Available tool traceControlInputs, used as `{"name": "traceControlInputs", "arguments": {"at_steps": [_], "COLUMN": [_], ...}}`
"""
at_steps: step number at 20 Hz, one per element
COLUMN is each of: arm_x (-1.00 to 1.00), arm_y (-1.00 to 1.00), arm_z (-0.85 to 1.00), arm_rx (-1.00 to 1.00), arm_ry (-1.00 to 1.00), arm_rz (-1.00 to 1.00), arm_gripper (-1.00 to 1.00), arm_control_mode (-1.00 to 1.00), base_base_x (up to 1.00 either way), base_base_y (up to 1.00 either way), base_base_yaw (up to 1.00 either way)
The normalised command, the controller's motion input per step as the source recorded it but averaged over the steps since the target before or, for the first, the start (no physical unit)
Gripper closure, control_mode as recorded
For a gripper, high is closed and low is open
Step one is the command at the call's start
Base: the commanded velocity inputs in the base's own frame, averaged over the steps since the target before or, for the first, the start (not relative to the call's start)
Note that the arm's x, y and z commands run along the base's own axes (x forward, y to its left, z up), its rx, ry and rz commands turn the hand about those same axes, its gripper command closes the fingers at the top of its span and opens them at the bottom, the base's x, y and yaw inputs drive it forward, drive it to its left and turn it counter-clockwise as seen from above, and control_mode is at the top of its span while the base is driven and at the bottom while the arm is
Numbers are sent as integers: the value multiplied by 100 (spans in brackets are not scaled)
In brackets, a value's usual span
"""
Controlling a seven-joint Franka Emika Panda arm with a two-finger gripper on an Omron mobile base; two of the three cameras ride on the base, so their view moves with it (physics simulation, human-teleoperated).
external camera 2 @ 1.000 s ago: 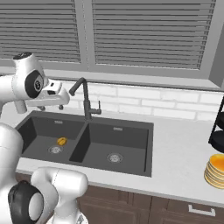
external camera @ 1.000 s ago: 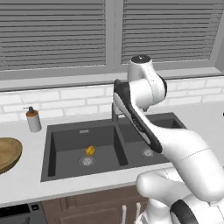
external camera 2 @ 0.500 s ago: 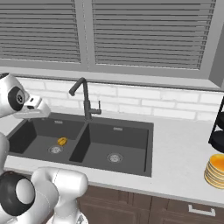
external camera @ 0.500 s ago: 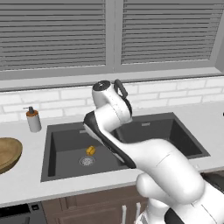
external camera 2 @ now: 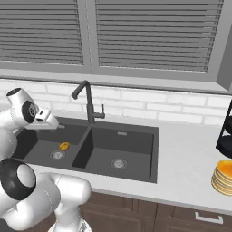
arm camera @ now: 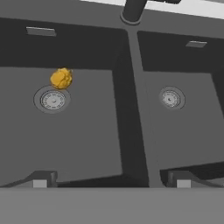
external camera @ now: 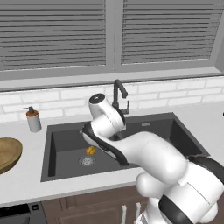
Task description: Pick the squash from the sink and place it in the bowl. Then pick the bowl and place it in the microwave. Then close the microwave door and press the start button.
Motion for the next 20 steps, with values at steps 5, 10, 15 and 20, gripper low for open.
{"name": "traceControlInputs", "arguments": {"at_steps": [5,10,15,20], "arm_x": [35,38,36,25], "arm_y": [0,0,0,0], "arm_z": [-49,-37,-29,-30], "arm_rx": [0,2,0,0], "arm_ry": [9,8,9,5], "arm_rz": [-2,0,0,0], "arm_gripper": [-100,-100,-100,-100], "arm_control_mode": [-100,-100,-100,-100], "base_base_x": [0,0,0,0], "base_base_y": [0,0,0,0], "base_base_yaw": [0,0,0,0]}}
